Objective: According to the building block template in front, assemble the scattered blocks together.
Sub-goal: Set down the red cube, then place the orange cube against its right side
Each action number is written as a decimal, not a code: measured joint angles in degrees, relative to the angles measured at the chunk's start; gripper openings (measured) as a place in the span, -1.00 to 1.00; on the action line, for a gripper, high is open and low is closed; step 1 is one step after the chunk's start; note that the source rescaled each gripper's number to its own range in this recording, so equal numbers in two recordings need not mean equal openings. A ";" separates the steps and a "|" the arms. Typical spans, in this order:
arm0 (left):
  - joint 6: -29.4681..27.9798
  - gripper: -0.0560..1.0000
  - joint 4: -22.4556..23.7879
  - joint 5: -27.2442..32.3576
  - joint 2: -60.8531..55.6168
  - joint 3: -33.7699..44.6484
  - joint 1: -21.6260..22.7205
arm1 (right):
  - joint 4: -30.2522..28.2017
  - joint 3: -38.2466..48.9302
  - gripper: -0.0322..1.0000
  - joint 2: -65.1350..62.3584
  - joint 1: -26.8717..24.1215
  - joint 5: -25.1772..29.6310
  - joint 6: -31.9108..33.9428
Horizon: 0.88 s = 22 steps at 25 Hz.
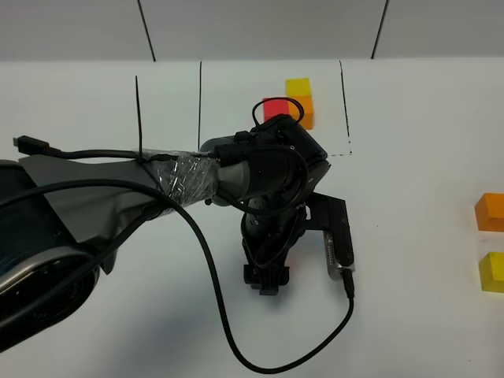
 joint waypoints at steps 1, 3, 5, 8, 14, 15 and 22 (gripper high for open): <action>-0.28 0.78 0.00 0.54 -0.23 -0.47 0.00 | 0.00 0.00 0.41 0.00 0.00 0.00 0.00; -0.99 0.92 0.00 1.69 -0.97 -1.33 0.00 | 0.00 0.00 0.41 0.00 0.00 0.00 0.00; -1.63 0.97 0.00 2.56 -2.89 -2.22 0.00 | 0.00 0.00 0.41 0.00 0.00 0.00 0.00; -3.23 0.98 0.38 4.52 -7.15 -3.04 0.09 | 0.00 0.00 0.41 0.00 0.00 0.00 0.00; -13.12 0.98 0.87 8.82 -15.86 -3.08 7.00 | 0.00 0.00 0.41 0.00 0.00 0.00 0.00; -14.78 0.98 0.36 8.87 -17.25 -3.08 8.98 | 0.00 0.00 0.41 0.00 0.00 0.00 0.00; -17.38 0.96 -11.44 8.93 -29.12 1.91 27.43 | -0.05 0.00 0.41 0.00 0.00 0.00 0.00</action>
